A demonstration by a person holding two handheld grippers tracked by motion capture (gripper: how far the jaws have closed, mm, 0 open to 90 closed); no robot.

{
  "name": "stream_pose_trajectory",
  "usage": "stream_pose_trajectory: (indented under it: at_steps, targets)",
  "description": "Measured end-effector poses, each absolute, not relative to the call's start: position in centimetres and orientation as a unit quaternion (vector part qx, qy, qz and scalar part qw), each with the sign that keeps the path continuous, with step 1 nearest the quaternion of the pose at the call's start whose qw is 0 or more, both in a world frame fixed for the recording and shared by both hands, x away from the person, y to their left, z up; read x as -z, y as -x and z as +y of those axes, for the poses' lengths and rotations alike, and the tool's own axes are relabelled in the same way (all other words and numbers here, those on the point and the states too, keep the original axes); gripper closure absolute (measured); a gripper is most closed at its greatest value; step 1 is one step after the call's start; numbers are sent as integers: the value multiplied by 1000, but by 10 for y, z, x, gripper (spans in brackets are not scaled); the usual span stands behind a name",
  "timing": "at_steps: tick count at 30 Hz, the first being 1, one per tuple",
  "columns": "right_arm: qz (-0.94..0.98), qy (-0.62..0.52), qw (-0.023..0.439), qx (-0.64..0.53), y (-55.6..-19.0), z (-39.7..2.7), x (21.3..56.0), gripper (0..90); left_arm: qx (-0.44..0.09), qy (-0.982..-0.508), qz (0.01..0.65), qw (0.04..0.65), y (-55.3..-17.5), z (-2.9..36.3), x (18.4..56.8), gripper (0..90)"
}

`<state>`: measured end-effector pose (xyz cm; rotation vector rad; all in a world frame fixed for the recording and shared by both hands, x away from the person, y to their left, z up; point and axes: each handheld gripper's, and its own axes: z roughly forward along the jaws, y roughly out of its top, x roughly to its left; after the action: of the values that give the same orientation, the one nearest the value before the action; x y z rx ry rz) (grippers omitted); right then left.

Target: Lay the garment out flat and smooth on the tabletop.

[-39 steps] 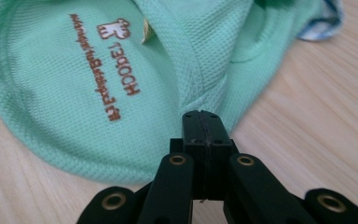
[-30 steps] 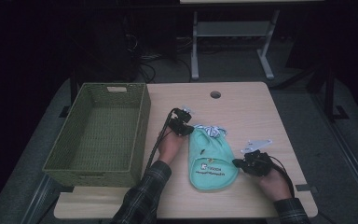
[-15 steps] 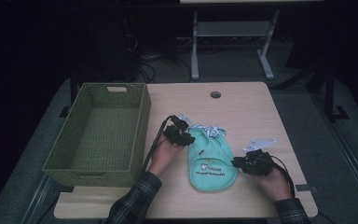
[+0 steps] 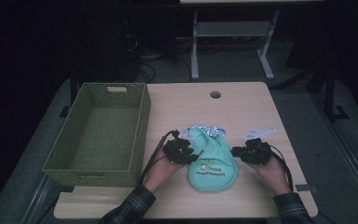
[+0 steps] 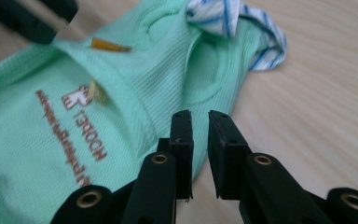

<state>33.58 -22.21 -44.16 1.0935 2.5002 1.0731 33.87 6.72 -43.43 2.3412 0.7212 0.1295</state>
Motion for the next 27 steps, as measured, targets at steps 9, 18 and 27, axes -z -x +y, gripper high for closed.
stream_pose_trajectory:
  at_steps: [9,18,27]
  targets:
    - [836,-385,109,-375,-375,-216,437,767,-51,-907,264,324,-331,66,443,598]
    - [833,-392,109,-374,-410,-201,447,757,-47,-916,260,303,-331,64,450,821]
    - [845,-396,100,-345,-426,-188,459,873,-47,-916,260,301,-331,65,450,862]
